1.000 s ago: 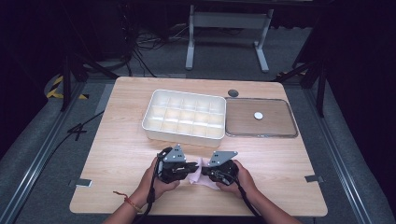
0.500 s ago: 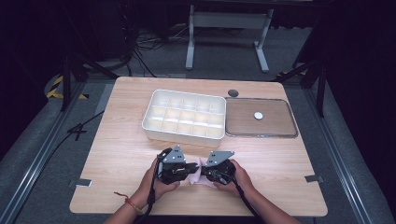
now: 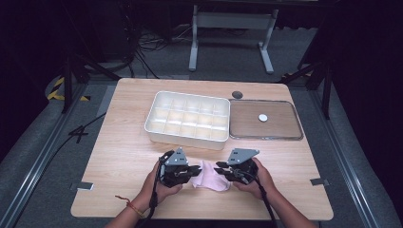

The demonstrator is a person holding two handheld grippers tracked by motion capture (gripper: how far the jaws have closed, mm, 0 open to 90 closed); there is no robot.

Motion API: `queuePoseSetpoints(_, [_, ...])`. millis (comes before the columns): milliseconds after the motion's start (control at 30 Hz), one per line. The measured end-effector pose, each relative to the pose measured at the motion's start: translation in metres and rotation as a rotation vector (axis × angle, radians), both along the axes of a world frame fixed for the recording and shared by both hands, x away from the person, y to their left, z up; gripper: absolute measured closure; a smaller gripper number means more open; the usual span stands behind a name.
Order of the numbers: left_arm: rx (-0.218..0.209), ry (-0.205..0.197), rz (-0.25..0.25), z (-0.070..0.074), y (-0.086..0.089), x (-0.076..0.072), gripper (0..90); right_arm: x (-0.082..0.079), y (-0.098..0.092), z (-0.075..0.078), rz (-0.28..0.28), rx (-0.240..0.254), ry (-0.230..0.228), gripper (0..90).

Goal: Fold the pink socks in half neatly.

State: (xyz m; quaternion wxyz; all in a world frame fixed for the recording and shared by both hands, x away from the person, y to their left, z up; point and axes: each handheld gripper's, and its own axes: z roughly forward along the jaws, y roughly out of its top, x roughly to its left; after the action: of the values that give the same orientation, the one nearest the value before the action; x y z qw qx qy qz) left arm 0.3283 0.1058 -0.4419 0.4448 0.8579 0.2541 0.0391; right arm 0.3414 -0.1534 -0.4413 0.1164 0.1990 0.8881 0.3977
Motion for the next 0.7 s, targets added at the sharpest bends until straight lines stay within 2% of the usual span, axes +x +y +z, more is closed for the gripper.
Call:
queuePoseSetpoints(100, [0.001, 0.000, -0.002, 0.000, 0.000, 0.001, 83.3, -0.001, -0.017, 0.004, -0.020, -0.019, 0.014, 76.2])
queuePoseSetpoints(200, [0.010, 0.004, -0.003, 0.000, 0.000, 0.001, 83.2, 0.000, -0.026, -0.002, -0.040, -0.041, 0.037, 75.3])
queuePoseSetpoints(267, [0.014, 0.001, -0.001, 0.001, 0.000, 0.001, 83.2, 0.001, -0.029, -0.008, -0.046, -0.055, 0.053, 74.2])
queuePoseSetpoints(333, [0.022, -0.001, -0.005, 0.001, 0.001, 0.002, 83.2, 0.002, -0.030, -0.011, -0.037, -0.028, 0.076, 73.7])
queuePoseSetpoints(500, [0.033, 0.001, -0.004, 0.002, 0.001, 0.002, 83.2, -0.002, -0.030, -0.006, -0.020, -0.007, 0.063, 70.6])
queuePoseSetpoints(600, [0.032, 0.001, -0.007, 0.003, -0.001, 0.002, 83.1, -0.003, -0.029, -0.010, -0.025, -0.029, 0.066, 69.7])
queuePoseSetpoints(700, [0.038, -0.002, -0.016, 0.004, -0.005, 0.002, 83.2, 0.000, -0.029, -0.019, -0.029, -0.053, 0.092, 69.1])
